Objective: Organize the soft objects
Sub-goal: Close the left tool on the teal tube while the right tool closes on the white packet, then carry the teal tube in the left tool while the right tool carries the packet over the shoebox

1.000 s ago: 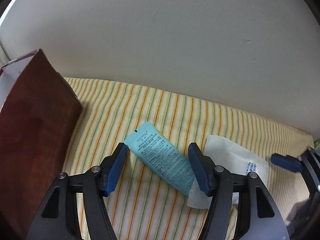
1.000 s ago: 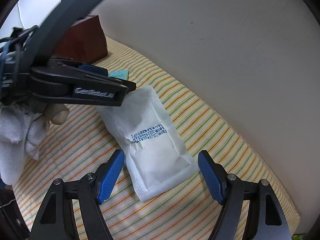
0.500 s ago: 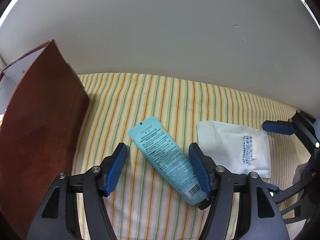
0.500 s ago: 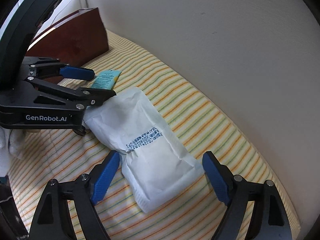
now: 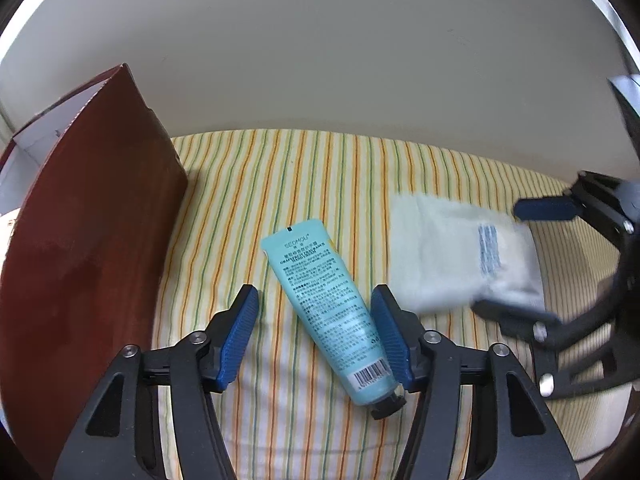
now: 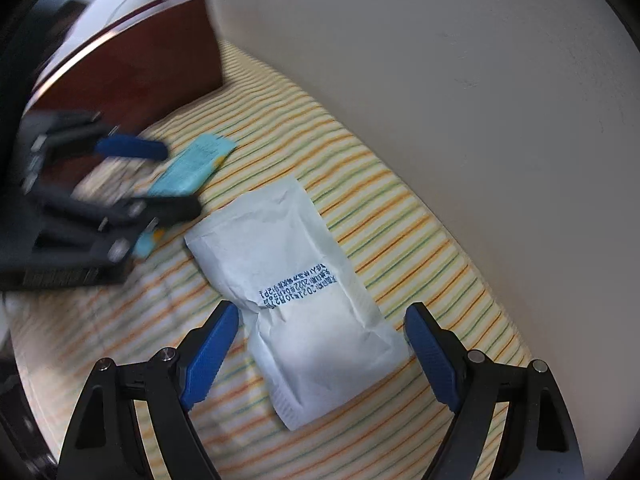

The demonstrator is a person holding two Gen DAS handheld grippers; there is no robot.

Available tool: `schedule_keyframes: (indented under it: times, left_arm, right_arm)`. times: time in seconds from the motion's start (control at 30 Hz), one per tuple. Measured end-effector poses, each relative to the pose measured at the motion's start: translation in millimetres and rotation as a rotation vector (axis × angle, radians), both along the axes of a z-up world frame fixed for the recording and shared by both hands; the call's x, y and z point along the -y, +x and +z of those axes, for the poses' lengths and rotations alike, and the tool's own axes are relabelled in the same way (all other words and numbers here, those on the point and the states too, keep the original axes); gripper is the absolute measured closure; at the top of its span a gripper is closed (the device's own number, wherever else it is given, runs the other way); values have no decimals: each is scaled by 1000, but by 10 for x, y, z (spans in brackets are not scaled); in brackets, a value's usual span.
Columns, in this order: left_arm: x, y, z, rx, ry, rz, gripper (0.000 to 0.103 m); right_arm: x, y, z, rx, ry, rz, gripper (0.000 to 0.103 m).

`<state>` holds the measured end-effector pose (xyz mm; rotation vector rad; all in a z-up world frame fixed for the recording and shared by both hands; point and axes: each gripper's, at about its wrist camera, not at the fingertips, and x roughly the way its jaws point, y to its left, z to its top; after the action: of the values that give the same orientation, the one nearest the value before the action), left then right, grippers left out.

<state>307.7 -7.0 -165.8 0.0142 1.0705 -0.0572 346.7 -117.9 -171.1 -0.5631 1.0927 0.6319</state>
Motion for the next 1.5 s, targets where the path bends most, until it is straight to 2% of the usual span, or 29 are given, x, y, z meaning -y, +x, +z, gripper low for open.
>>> schedule_keyframes:
  times: [0.03, 0.13, 0.2, 0.27, 0.4, 0.57, 0.63, 0.7, 0.77, 0.8, 0.87, 1.17, 1.37, 1.5]
  left_arm:
    - [7, -14, -3, 0, 2, -7, 48]
    - [23, -21, -7, 0, 4, -12, 50]
    - [58, -32, 16, 1, 5, -17, 54]
    - [80, -77, 20, -2, 3, -21, 57]
    - [133, -115, 1, -10, 8, -41, 57]
    - [154, -215, -145, -11, 8, -48, 56]
    - [170, -217, -164, -8, 9, -56, 56]
    - [156, -247, -175, -4, 4, -61, 58]
    - [141, -297, -163, 2, 0, -64, 68]
    - [136, -332, -184, 3, -3, -62, 70]
    - [129, -372, -201, 9, -9, -61, 75]
    - [28, -461, -145, 19, -60, -59, 75]
    - [-10, -602, -128, 30, -65, -77, 76]
    - [38, -560, -96, 47, -74, -94, 76]
  right_arm:
    - [17, 54, -14, -27, 21, -42, 21]
    - [23, 71, -15, -34, 28, -94, 21]
    - [14, 63, -9, -38, 25, -120, 26]
    - [-19, 27, 9, -48, 15, -111, 33]
    - [-51, -114, 41, -80, -25, -35, 33]
    - [-66, -110, 48, -95, -30, -33, 34]
    - [-82, -117, 46, -96, -28, -39, 39]
    - [-173, -112, 23, -95, -27, -39, 48]
    - [-135, -127, 36, -93, -19, -71, 55]
    - [-109, -132, 43, -92, -13, -91, 57]
    - [-37, -176, 48, -89, -3, -124, 58]
    - [279, -433, 82, -66, 56, -229, 61]
    - [497, -532, 183, -56, 106, -297, 62]
    - [584, -561, 248, -45, 116, -321, 62]
